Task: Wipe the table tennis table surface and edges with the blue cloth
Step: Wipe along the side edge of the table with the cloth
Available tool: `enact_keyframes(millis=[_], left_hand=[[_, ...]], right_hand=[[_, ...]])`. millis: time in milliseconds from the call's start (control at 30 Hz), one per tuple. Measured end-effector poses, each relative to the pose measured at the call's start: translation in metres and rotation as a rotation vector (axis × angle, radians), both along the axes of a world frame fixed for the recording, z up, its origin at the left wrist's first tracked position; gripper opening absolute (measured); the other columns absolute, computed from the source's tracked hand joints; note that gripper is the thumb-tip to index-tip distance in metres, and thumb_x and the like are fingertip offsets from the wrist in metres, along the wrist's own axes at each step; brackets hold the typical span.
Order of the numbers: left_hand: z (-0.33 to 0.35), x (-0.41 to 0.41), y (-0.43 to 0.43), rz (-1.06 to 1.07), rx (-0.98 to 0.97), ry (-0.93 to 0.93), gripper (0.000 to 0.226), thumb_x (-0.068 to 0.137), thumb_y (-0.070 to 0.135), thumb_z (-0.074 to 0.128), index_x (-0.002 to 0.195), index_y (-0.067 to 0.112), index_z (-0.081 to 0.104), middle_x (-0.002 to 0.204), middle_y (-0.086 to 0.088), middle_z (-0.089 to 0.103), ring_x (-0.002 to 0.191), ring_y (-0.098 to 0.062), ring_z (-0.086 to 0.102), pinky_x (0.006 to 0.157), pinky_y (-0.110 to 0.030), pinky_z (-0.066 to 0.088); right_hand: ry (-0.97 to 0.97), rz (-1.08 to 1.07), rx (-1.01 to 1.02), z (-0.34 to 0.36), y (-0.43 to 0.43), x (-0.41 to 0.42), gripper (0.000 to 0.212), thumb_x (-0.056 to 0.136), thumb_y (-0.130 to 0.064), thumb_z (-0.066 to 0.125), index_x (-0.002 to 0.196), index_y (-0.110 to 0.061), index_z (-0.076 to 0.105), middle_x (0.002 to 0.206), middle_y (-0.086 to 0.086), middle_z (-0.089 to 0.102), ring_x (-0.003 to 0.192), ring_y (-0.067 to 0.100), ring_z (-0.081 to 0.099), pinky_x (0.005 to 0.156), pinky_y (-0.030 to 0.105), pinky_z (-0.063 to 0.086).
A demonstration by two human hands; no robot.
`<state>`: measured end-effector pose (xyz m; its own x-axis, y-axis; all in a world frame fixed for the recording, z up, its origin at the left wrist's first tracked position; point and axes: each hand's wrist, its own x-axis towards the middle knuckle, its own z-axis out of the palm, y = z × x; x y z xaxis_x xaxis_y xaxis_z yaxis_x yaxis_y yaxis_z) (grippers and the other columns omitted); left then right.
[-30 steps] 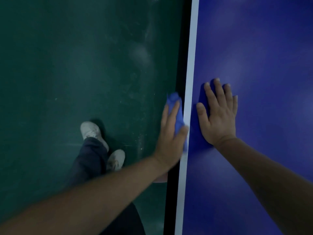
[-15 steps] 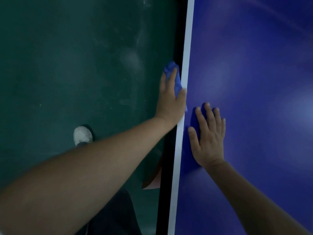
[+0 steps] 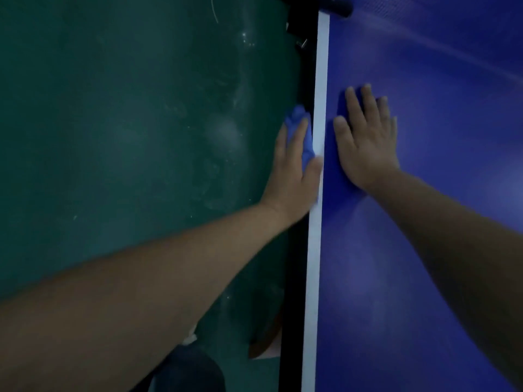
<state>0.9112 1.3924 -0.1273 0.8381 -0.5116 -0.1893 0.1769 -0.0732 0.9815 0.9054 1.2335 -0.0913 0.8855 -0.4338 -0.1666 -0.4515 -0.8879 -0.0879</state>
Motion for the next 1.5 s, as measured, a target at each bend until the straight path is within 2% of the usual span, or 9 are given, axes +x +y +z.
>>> enact_keyframes(millis=[133, 400, 567, 700, 867, 1033, 1200, 1333, 1500], left_hand=[[0.002, 0.036, -0.021, 0.064, -0.025, 0.083, 0.063, 0.105, 0.015, 0.048, 0.161, 0.017, 0.018, 0.169, -0.005, 0.002, 0.154, -0.01, 0.003, 0.119, -0.022, 0.006], [0.005, -0.085, 0.038, -0.01, -0.059, 0.123, 0.065, 0.104, 0.038, 0.039, 0.161, 0.035, 0.008, 0.169, 0.011, -0.002, 0.156, -0.012, 0.001, 0.124, -0.054, 0.015], [0.0, 0.017, -0.01, 0.019, -0.041, 0.067, 0.068, 0.1, 0.024, 0.045, 0.16, 0.012, 0.015, 0.169, -0.002, 0.006, 0.155, -0.011, 0.007, 0.127, -0.037, 0.011], [0.001, 0.112, -0.055, 0.103, 0.01, 0.109, 0.065, 0.101, 0.022, 0.049, 0.159, 0.014, 0.022, 0.167, -0.01, 0.013, 0.153, -0.018, 0.013, 0.119, -0.026, 0.014], [0.004, 0.048, -0.028, 0.095, -0.018, 0.027, 0.065, 0.101, 0.024, 0.045, 0.16, 0.014, 0.021, 0.169, -0.002, 0.009, 0.155, -0.013, 0.005, 0.126, -0.03, 0.008], [0.007, -0.052, 0.025, -0.055, 0.028, 0.1, 0.064, 0.103, 0.037, 0.039, 0.16, 0.033, 0.009, 0.168, 0.016, -0.008, 0.154, -0.007, -0.008, 0.127, -0.041, 0.006], [0.006, 0.033, -0.012, -0.048, 0.026, 0.062, 0.066, 0.102, 0.033, 0.041, 0.16, 0.023, 0.012, 0.169, 0.004, -0.003, 0.153, -0.003, -0.005, 0.12, -0.013, 0.002], [0.005, 0.123, -0.058, 0.074, 0.032, 0.082, 0.061, 0.102, 0.02, 0.047, 0.159, 0.019, 0.024, 0.168, -0.007, 0.009, 0.153, -0.01, 0.008, 0.124, -0.027, 0.012], [0.015, 0.068, -0.033, 0.066, 0.016, 0.014, 0.062, 0.102, 0.018, 0.044, 0.16, 0.022, 0.023, 0.169, -0.001, 0.006, 0.154, -0.008, 0.004, 0.117, -0.008, 0.006]], right_hand=[[-0.03, -0.038, -0.037, -0.006, 0.004, 0.009, 0.064, 0.101, -0.058, 0.012, 0.16, -0.035, 0.009, 0.169, -0.005, 0.003, 0.155, 0.025, -0.002, 0.123, 0.051, -0.001], [-0.057, -0.036, -0.015, 0.002, 0.008, 0.007, 0.064, 0.101, -0.055, 0.019, 0.16, -0.03, 0.021, 0.168, -0.003, 0.011, 0.155, 0.026, 0.002, 0.124, 0.053, 0.002], [-0.06, -0.039, -0.009, 0.002, 0.007, 0.01, 0.063, 0.101, -0.053, 0.02, 0.159, -0.029, 0.021, 0.168, -0.003, 0.011, 0.155, 0.026, 0.002, 0.124, 0.053, 0.002], [-0.069, -0.041, -0.003, 0.004, 0.007, 0.01, 0.064, 0.101, -0.053, 0.02, 0.16, -0.028, 0.022, 0.168, -0.002, 0.011, 0.155, 0.027, 0.002, 0.124, 0.054, 0.002], [-0.083, -0.041, -0.001, 0.002, 0.007, 0.008, 0.062, 0.101, -0.053, 0.021, 0.159, -0.029, 0.022, 0.168, -0.002, 0.012, 0.155, 0.026, 0.002, 0.124, 0.053, 0.002], [-0.089, -0.04, 0.001, 0.001, 0.007, 0.008, 0.062, 0.102, -0.052, 0.021, 0.159, -0.028, 0.024, 0.168, -0.002, 0.013, 0.155, 0.026, 0.002, 0.124, 0.054, 0.003], [-0.089, -0.035, 0.003, 0.002, 0.008, 0.01, 0.062, 0.101, -0.052, 0.022, 0.159, -0.028, 0.024, 0.168, -0.002, 0.013, 0.155, 0.027, 0.002, 0.124, 0.054, 0.003], [-0.085, -0.04, 0.002, 0.002, 0.008, 0.01, 0.062, 0.102, -0.052, 0.022, 0.159, -0.028, 0.024, 0.168, -0.002, 0.013, 0.155, 0.027, 0.002, 0.124, 0.054, 0.002], [-0.077, -0.042, 0.006, 0.002, 0.007, 0.01, 0.062, 0.102, -0.052, 0.022, 0.159, -0.028, 0.024, 0.168, -0.002, 0.013, 0.155, 0.026, 0.001, 0.124, 0.055, 0.002]])
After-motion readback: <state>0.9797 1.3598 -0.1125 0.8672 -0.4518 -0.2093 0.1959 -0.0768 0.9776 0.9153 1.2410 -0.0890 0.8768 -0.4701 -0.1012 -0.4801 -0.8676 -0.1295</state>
